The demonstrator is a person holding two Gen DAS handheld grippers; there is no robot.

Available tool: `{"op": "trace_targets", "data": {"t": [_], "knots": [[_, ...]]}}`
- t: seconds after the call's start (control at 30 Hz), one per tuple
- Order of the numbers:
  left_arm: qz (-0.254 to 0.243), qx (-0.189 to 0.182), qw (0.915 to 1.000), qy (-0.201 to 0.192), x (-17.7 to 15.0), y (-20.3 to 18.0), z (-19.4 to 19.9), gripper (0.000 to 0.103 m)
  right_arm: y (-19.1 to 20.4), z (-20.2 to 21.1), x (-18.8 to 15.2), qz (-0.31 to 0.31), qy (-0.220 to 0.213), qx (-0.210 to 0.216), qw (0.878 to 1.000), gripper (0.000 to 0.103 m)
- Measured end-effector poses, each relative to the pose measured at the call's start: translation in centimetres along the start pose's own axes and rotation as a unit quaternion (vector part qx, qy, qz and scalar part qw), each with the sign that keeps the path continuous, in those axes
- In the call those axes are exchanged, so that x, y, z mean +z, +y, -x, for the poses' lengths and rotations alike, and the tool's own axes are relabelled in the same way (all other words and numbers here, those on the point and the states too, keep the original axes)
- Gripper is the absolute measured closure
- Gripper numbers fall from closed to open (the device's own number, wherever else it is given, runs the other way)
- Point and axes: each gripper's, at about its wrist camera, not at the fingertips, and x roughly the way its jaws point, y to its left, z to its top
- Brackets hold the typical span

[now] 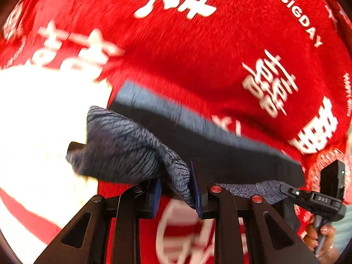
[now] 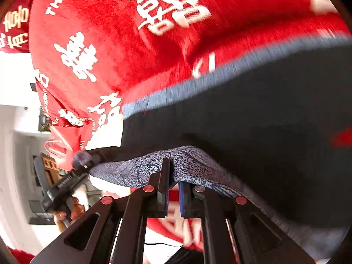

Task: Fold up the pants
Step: 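Lift the trouser edge with both grippers and fold it over the legs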

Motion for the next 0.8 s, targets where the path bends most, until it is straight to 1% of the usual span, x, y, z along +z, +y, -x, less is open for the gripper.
{"op": "trace_targets", "data": {"t": [0.13,0.23,0.27,0.3,0.33,0.37,0.4,0.43,0.47,0.5,0.53,0.57,0.6,0.67,0.7,0.77,0.8], "knots": [[0.002,0.038,0.9993,-0.004,5.4,-1.1,-6.4,0.077,-0.8,-4.6,6.0,0.018,0.019,-0.020,0.999,0.095],[0.008,0.080,0.9967,0.001,7.4,-1.0,-10.9,0.076,-2.4,-7.9,9.0,0.002,0.037,-0.019,0.999,0.094],[0.011,0.093,0.9956,0.007,7.4,-0.1,-11.9,0.071,-2.7,-9.2,9.7,-0.003,0.047,-0.025,0.999,0.094],[0.015,0.107,0.9941,0.013,7.5,0.1,-13.2,0.068,-3.3,-10.6,10.2,-0.007,0.060,-0.034,0.998,0.094],[0.017,0.119,0.9926,0.016,7.6,0.5,-13.8,0.059,-3.8,-11.1,10.5,-0.008,0.065,-0.033,0.997,0.094],[0.018,0.133,0.9909,0.014,7.6,0.6,-14.1,0.055,-4.0,-11.5,10.7,-0.008,0.068,-0.031,0.997,0.094],[0.016,0.141,0.9898,0.010,7.8,0.5,-14.1,0.054,-3.9,-11.6,11.0,-0.008,0.076,-0.028,0.997,0.094],[0.012,0.151,0.9884,0.009,8.0,0.3,-13.8,0.046,-3.9,-11.5,11.0,-0.007,0.081,-0.025,0.996,0.091],[0.008,0.164,0.9864,0.005,8.2,0.1,-13.2,0.030,-3.6,-11.2,11.1,-0.005,0.086,-0.017,0.996,0.088],[0.004,0.181,0.9834,-0.010,8.3,-0.2,-12.1,0.023,-3.3,-10.8,11.1,-0.001,0.086,-0.010,0.996,0.070],[0.001,0.186,0.9823,-0.022,8.2,-0.4,-11.3,0.021,-2.6,-10.1,11.0,0.005,0.085,0.009,0.996,0.041],[-0.006,0.187,0.9820,-0.031,8.2,-0.7,-10.3,0.021,-1.9,-9.2,10.9,0.010,0.084,0.026,0.996,0.025],[-0.013,0.186,0.9820,-0.029,8.0,-1.1,-9.8,0.021,-1.2,-8.0,10.6,0.016,0.075,0.028,0.997,0.012],[-0.024,0.188,0.9817,-0.015,7.3,-1.8,-10.0,0.021,0.0,-6.7,10.0,0.042,0.070,0.032,0.996,0.012],[-0.033,0.184,0.9825,0.002,6.4,-2.5,-10.8,0.021,0.6,-6.4,9.6,0.056,0.071,0.031,0.995,0.012],[-0.053,0.186,0.9805,0.032,4.9,-3.6,-13.1,0.021,1.2,-7.1,8.6,0.079,0.089,0.013,0.993,0.015],[-0.059,0.190,0.9790,0.044,4.2,-3.7,-14.2,0.021,1.0,-7.7,8.2,0.087,0.100,0.003,0.991,0.019]]}}
